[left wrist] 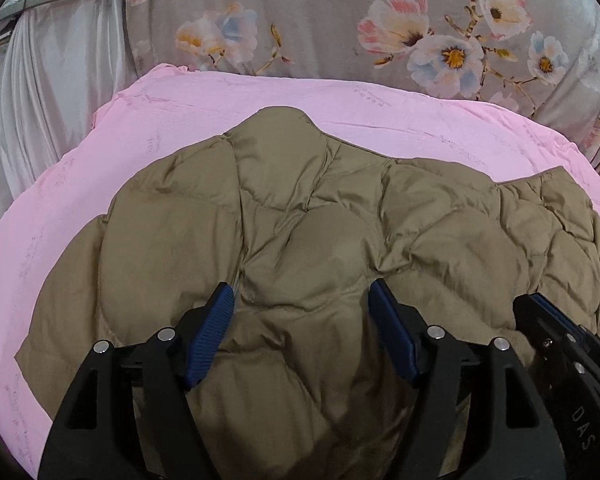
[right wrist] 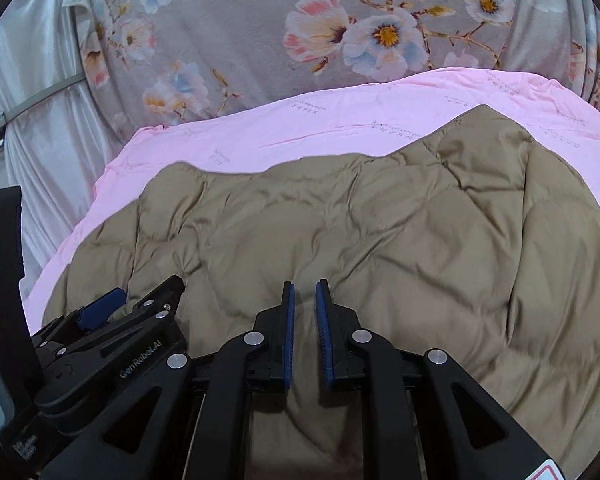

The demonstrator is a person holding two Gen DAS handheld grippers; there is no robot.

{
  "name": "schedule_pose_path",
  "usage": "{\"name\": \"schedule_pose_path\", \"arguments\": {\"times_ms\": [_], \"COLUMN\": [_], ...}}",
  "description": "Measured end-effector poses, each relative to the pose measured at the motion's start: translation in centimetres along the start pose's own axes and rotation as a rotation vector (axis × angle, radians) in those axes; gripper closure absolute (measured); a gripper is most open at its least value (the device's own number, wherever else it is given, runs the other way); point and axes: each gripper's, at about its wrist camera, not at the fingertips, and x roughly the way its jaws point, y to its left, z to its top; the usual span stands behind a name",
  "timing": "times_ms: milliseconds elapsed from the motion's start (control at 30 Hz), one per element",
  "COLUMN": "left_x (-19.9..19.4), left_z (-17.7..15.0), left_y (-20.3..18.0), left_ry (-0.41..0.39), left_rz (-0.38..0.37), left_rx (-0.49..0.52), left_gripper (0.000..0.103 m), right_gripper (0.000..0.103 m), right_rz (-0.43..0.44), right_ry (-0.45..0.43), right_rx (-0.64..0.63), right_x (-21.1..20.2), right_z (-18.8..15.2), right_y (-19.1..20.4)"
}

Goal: Fold large clothes

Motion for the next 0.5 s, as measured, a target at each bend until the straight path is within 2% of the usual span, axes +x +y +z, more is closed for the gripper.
{"name": "schedule_pose_path", "arguments": {"times_ms": [67,367,500], "left_x": [-0.1,0.2,-2.8], "left_z": [-0.7,-0.6,-1.2], "left_y": [-0.4,-0.1,2.1], "left_ry": [-0.019,-0.009,-0.03], "left_rz": [0.021,0.004,-0.052], "left_rx": [0.023,0.008,-0.062], "left_gripper": [0.034,0.031,0.03], "right_gripper": [0.089,0.089,0.089], "right_rz": [-0.011,-0.041,-0.059], "right_ry": [-0.009,0.025,0.015], "right_rx": [-0.012,-0.022,-0.047], "right_x": [0.1,1.1,0.4], "right_z": [-0.7,-1.0,-1.1], "right_y": [0.3,0.4,0.9]}}
